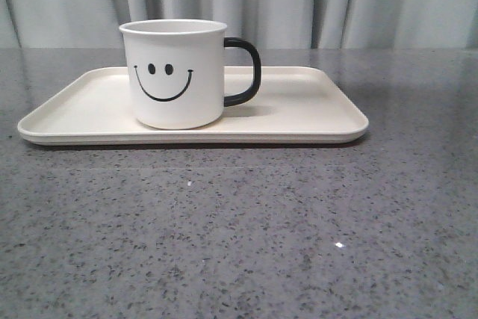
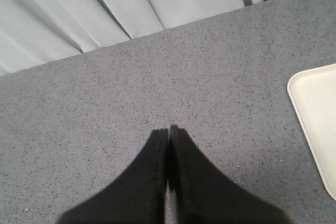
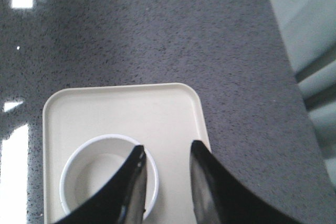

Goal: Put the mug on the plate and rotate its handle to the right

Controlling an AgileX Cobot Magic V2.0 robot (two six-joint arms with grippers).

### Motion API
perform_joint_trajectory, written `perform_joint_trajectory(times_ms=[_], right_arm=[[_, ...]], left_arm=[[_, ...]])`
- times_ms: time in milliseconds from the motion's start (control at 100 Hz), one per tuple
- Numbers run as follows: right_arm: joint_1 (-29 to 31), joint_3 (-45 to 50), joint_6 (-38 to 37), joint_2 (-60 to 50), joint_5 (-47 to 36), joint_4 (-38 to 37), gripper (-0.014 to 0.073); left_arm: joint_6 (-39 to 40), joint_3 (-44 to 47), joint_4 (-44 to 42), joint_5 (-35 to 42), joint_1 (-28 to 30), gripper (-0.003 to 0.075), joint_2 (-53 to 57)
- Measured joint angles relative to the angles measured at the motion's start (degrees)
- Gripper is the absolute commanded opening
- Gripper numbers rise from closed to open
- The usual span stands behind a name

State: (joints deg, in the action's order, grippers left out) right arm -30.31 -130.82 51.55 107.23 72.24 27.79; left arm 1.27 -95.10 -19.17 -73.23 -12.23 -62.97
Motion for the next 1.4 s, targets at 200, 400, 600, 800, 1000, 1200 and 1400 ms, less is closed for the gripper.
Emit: perform_joint_trajectory(times_ms=[200,400,600,800,1000,1200,1400], right_arm=[[8.72,-0.14,-9.3,-10.98,-0.27,1.04,0.0224],[23.7,-0.55,-17.88,-21.64,-1.74,1.27,0.0194],[38.36,2.5,-24.56,-31.82,-3.98,1.39,0.0083],[46.15,17.19,-27.8,-43.4,-11.06,1.28,0.0026],[47.01,38.56,-28.31,-56.07,-21.58,1.28,-0.0068],[47.01,59.27,-29.19,-66.18,-29.05,1.28,-0.0064],[43.53,72.96,-29.3,-72.16,-32.62,1.28,-0.0067]], left_arm=[[0.0,0.0,0.0,0.0,0.0,-0.002,0.0],[0.11,0.0,0.56,0.0,0.0,-0.002,0.0],[0.11,0.0,0.71,0.0,0.0,-0.002,0.0],[0.11,0.0,1.33,0.0,0.0,-0.002,0.0],[0.18,0.0,1.33,0.0,0.0,-0.002,0.0],[0.18,0.0,1.72,0.19,0.0,-0.002,0.0],[0.18,0.46,3.04,0.97,0.0,-0.002,0.0]])
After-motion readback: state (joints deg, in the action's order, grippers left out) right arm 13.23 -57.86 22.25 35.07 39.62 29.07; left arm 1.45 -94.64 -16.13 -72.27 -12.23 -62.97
